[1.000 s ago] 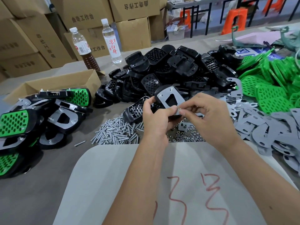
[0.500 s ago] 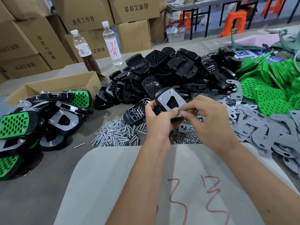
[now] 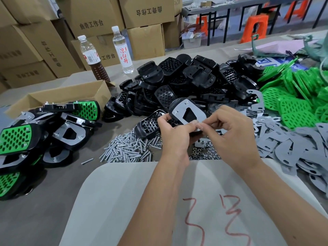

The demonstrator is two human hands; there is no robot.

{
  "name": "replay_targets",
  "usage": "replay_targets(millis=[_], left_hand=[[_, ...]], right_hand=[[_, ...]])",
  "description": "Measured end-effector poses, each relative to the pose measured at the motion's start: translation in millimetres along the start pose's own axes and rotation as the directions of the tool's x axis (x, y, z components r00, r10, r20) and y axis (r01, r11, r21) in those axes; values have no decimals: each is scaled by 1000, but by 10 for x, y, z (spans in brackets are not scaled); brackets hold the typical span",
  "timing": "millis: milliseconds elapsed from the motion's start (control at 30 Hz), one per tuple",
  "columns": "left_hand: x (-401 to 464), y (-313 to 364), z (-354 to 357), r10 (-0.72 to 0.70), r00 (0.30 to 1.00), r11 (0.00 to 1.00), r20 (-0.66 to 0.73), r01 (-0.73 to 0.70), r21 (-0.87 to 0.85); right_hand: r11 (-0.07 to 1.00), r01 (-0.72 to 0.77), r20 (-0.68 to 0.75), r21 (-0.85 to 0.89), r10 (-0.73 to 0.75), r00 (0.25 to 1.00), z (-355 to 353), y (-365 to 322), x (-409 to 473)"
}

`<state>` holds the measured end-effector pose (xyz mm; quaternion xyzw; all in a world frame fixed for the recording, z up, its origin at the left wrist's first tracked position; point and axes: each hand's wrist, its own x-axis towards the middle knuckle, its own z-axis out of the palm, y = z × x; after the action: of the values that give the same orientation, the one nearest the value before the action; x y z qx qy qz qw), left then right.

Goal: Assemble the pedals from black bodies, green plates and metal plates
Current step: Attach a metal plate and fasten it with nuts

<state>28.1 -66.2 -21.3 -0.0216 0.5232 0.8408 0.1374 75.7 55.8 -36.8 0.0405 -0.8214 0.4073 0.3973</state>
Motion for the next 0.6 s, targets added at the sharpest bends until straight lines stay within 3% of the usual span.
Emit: replay_targets(millis=[167,367,500,600], left_hand=[[-7,15,0,28,999,1000,-29,-27,10],[-5,-3,-16,154,987,975,-49,-144,168],[3,-22,-31,166,985,970,-34,-157,185],[-3,-22,-24,166,986,969,-14,-160,187]], right_hand=[[982,-86,74,170,74,994,-9,52,7],[934,-220,150,281,184,971,-11,94,1],[894,-318,198,314,266,943,-51,143,16],[902,-311,196,298,261,945,-63,141,11]])
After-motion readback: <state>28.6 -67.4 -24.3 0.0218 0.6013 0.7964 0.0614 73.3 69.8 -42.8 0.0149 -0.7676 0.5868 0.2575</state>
